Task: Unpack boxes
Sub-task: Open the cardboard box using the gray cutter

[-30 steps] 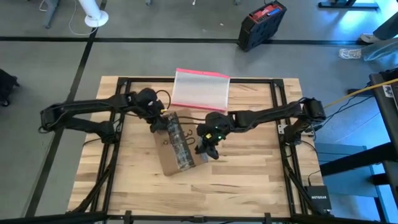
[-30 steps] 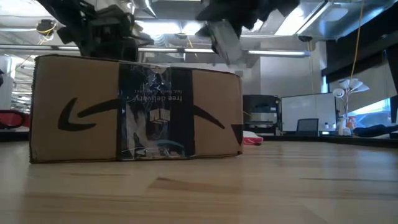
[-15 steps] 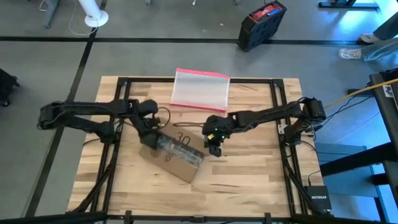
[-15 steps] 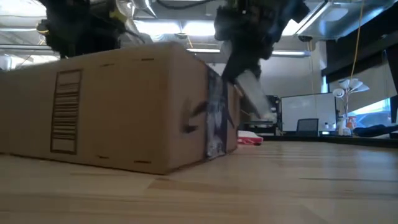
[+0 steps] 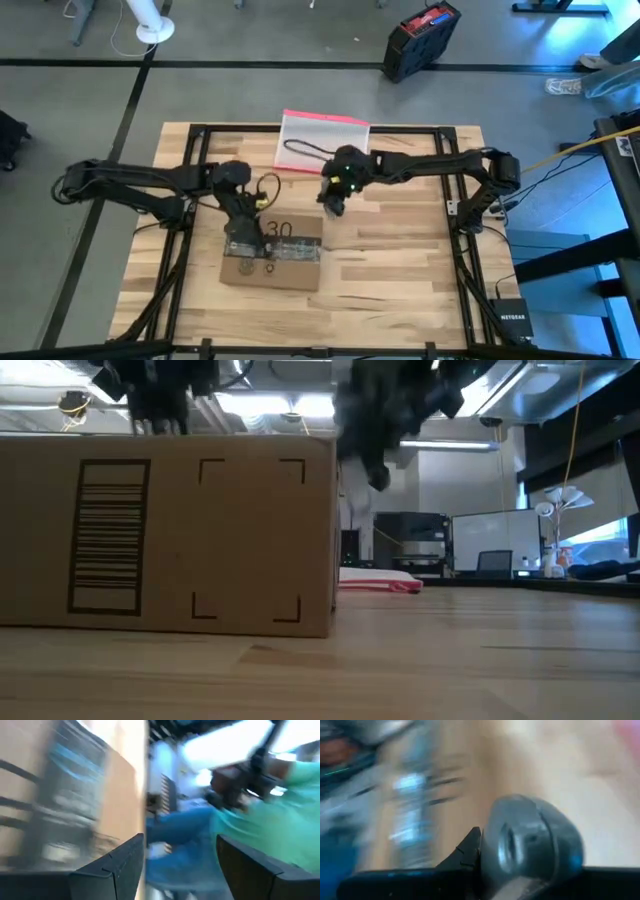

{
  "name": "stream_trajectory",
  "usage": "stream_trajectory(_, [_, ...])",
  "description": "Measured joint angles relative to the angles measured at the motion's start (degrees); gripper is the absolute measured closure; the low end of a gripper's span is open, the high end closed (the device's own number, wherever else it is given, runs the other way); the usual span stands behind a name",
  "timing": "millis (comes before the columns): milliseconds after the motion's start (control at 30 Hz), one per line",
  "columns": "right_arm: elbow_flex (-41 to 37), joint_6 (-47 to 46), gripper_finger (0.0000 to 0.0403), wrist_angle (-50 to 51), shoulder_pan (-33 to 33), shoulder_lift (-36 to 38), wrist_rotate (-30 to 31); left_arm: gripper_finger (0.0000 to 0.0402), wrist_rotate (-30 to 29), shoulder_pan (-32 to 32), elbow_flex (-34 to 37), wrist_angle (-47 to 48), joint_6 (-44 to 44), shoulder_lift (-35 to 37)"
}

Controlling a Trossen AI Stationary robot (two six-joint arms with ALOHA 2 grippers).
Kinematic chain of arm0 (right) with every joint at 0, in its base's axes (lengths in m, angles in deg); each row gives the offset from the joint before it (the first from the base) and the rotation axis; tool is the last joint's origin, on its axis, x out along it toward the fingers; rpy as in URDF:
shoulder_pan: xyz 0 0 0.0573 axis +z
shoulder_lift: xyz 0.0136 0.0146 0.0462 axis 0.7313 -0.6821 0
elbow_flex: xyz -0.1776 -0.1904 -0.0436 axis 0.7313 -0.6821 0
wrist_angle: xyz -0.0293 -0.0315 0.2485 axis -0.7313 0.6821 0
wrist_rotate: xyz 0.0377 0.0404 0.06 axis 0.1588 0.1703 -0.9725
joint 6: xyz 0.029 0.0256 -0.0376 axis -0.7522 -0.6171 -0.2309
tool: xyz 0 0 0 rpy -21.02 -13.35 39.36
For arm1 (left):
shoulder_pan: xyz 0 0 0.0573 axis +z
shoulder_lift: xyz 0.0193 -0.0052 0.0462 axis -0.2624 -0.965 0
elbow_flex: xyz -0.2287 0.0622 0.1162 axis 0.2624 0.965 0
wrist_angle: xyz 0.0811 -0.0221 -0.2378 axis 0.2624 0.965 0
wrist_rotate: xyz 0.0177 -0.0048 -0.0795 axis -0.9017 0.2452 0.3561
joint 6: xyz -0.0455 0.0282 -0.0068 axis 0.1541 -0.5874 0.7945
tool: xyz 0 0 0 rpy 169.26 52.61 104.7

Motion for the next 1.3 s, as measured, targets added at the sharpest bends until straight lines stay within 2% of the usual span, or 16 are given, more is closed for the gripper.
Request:
stream_trajectory(100, [1.3,0.1,0.0338,-1.3,3.8,0.1,-6.6,0.0166,-3.1,4.3,-0.5,7.5,-7.6,0.0])
stream_trajectory(233, [1.4,0.0,0.0338,-6.6,8.7,0.1,-7.3,0.0166,-6.0,10.0,-0.3,16.5,-17.8,-0.8])
stream_trajectory(367, [1.4,-0.1,0.0338,-10.9,12.0,0.1,-7.3,0.0166,-6.4,15.1,-0.3,18.2,-24.2,-3.3])
stream_trajectory(500, [1.4,-0.3,0.0338,-13.5,12.9,0.1,-8.6,0.0166,-3.5,18.3,-0.3,18.1,-27.3,-8.4])
stream_trajectory(700, [1.5,1.7,0.0338,-13.5,12.8,-2.4,-5.6,0.0166,2.5,19.2,-0.4,17.8,-28.9,-14.7])
stream_trajectory(900, [1.6,3.6,0.0338,-11.3,11.8,-5.2,-3.7,0.0166,1.8,19.1,-0.1,19.0,-26.6,-14.8])
stream_trajectory(1167, [1.8,7.7,0.0338,-6.0,4.2,-4.6,-2.6,0.0166,2.7,16.2,-0.2,24.7,-26.1,-13.5])
stream_trajectory(1300, [1.7,8.5,0.0338,-5.7,-0.3,-3.8,-0.2,0.0166,4.1,13.9,-0.2,23.8,-24.2,-13.5])
